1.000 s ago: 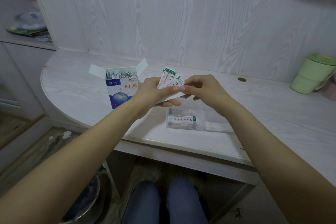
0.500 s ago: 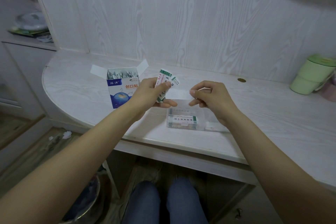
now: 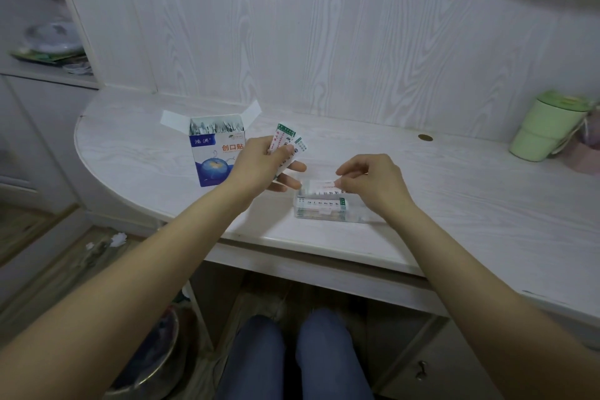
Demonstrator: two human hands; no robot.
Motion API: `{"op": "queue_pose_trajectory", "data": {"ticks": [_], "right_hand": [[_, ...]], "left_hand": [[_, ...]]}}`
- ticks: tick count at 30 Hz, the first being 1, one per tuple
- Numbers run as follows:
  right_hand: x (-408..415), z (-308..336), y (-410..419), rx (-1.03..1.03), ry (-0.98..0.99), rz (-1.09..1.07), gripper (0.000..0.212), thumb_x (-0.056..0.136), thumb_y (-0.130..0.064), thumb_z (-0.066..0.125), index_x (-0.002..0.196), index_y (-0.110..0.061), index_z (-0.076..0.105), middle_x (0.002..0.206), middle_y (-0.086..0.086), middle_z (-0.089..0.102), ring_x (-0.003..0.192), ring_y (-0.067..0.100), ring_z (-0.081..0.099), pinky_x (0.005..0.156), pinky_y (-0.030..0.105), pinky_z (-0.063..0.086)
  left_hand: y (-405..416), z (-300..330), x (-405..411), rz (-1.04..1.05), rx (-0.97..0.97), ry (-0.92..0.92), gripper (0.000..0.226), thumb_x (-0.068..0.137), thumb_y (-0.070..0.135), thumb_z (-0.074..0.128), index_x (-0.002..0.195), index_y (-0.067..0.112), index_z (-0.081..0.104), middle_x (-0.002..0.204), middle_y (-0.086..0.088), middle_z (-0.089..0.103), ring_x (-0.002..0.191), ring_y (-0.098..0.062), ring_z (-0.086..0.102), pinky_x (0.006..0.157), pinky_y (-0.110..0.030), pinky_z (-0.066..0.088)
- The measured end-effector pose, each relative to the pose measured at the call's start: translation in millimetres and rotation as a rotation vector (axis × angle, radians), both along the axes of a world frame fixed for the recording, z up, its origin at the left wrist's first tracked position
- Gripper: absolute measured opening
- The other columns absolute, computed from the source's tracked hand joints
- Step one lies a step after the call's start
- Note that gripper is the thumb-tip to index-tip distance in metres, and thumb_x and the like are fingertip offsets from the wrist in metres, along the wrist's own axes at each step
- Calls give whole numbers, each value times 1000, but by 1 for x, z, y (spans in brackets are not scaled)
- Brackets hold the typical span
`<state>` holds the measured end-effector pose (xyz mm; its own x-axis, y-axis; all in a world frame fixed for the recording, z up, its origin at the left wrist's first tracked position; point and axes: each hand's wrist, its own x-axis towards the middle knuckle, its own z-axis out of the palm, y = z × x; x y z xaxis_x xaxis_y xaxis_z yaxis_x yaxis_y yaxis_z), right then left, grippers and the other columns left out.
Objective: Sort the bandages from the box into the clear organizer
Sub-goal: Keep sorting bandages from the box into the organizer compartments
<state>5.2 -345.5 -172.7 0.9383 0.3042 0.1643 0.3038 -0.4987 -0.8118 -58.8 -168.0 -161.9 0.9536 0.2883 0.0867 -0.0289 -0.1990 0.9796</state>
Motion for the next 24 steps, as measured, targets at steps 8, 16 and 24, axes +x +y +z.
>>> {"op": "queue_pose_trajectory", "data": {"ticks": [8,16,24], "right_hand": [[-4,-8,4,-232,-121,86,8,80,-6,71,87,-10,71,71,-2,62,62,0,56,56,0,39],[-3,-1,6,-335,-208,162,11,83,-14,69,92,-18,75,85,-4,71,76,5,60,65,6,41],[-10,25,17,275,62,177,5,83,-8,70,84,-5,66,64,1,68,58,5,65,57,16,49]], "left_hand": [[-2,4,-5,4,-5,-11,13,100,23,46,93,25,56,77,4,73,56,-14,68,53,-23,53],[-2,8,-5,-74,-91,29,10,95,21,55,101,16,61,85,-5,75,61,-16,70,53,-19,54],[-8,13,-6,-223,-154,77,22,97,29,49,104,12,62,68,6,70,56,-7,63,50,-15,49]]}}
